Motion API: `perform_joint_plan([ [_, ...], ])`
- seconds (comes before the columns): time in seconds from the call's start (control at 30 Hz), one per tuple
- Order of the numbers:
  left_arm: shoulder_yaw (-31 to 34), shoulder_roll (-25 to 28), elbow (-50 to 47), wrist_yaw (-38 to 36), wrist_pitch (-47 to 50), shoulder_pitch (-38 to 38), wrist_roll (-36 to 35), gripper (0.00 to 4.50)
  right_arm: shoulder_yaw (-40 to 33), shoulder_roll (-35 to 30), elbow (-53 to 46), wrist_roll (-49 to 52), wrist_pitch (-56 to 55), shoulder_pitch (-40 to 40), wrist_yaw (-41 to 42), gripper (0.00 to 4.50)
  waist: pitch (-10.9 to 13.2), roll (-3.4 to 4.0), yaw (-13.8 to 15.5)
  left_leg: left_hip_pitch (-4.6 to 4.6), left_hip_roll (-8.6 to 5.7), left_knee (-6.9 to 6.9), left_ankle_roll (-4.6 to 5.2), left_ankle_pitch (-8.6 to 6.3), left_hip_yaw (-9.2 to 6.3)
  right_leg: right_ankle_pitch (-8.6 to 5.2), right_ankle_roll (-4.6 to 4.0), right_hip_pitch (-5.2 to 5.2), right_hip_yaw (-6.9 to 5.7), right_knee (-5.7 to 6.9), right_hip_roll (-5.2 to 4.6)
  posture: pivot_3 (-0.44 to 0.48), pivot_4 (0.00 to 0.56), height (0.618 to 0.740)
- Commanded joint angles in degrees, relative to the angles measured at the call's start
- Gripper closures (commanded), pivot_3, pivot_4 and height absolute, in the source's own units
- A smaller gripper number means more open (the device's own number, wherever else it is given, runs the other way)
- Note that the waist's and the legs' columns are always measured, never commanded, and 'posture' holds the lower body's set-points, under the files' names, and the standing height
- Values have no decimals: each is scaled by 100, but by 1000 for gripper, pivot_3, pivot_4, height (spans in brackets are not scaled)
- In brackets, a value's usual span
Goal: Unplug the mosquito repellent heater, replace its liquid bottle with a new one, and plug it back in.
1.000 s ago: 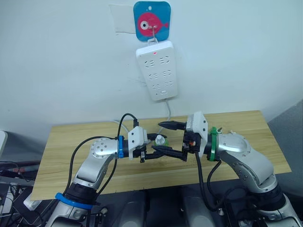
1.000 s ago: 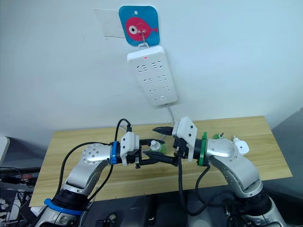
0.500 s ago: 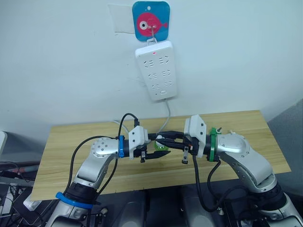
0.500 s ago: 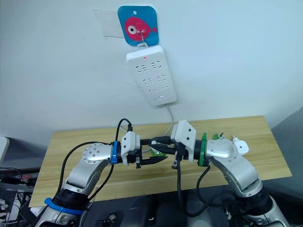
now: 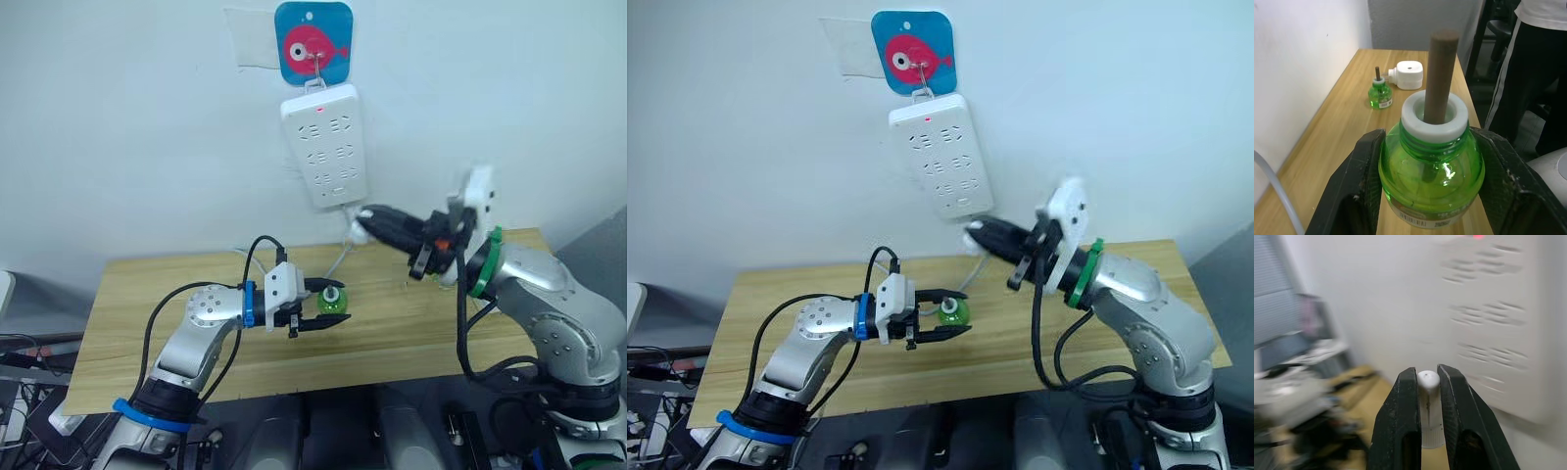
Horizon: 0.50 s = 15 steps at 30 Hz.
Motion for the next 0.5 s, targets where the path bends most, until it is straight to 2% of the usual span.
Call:
perform_joint_plan([
  [0.03,32,-15,-215,50,-45,63,-103,2273,94,9,182,-812,-562,601,-387,4299,15,4,-14,-2,-1,0,0,0,3,0,0,-1,-1,0,0,-126,322,740],
  [0.23,36,57,-407,32,89,173,-152,2273,513,603,1442,-1969,-1925,1361,-824,4299,19,11,-116,10,5,-2,0,0,21,0,1,-3,1,9,7,-123,327,740],
  [0.5,111,263,-664,32,268,298,-253,2273,631,1198,3870,-2755,-3699,1026,-923,4299,44,21,-172,10,4,-3,1,-1,23,-1,1,-3,3,8,11,-86,344,740],
])
